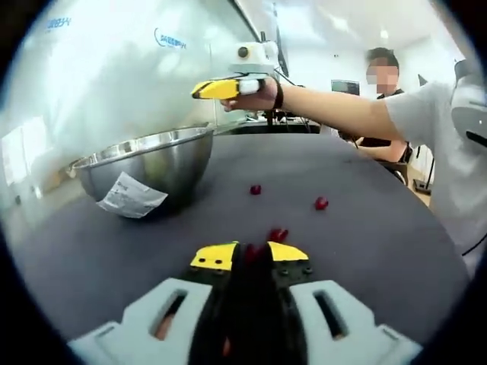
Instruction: Pick candy and put bowl
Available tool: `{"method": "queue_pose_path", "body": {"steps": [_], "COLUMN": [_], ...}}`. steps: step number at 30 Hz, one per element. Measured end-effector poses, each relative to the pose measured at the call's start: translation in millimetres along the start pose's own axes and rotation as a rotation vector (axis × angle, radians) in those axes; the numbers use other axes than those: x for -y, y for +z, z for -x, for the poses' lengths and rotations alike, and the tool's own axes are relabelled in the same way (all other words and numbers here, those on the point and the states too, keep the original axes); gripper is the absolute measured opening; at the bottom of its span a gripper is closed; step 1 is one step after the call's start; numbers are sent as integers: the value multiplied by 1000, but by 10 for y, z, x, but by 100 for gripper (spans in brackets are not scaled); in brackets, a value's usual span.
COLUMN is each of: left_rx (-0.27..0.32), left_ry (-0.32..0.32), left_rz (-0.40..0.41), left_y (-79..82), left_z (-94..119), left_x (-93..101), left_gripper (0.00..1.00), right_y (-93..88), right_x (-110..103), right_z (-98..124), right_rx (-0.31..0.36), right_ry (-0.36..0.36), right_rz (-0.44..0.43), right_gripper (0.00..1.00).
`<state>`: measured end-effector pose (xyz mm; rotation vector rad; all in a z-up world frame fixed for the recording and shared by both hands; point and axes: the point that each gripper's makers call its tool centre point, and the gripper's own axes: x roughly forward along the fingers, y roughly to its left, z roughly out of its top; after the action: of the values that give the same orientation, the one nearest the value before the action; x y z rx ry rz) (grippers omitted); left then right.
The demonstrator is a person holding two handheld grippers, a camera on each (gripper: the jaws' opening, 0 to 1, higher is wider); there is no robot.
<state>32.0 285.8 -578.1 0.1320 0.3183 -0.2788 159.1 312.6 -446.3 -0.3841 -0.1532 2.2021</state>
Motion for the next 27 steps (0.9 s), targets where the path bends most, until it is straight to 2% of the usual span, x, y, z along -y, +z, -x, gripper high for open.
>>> {"method": "queue_pose_path", "body": {"steps": [8,10,15,22,24,27], "left_rx": [0,2,5,8,8,8], "left_ry": [-9,-9,-10,-8,-8,-8], "left_rz": [-6,-4,-3,5,5,5], "left_y": [-2,-3,-3,-6,-6,-6], "left_z": [1,1,2,3,2,1], "left_x": [13,11,8,1,1,1], "left_gripper": [4,4,4,4,4,4], "right_y": [-143,-208,-248,-360,-323,-314], "right_x": [40,83,116,140,138,165], "right_z": [-194,-248,-330,-352,-335,-294], "right_rx": [-30,-62,-77,-111,-80,-81], "right_ry": [21,1,6,-2,5,-9], "right_rz": [-4,31,29,23,-14,-2], "right_gripper": [4,5,5,8,15,14]}}
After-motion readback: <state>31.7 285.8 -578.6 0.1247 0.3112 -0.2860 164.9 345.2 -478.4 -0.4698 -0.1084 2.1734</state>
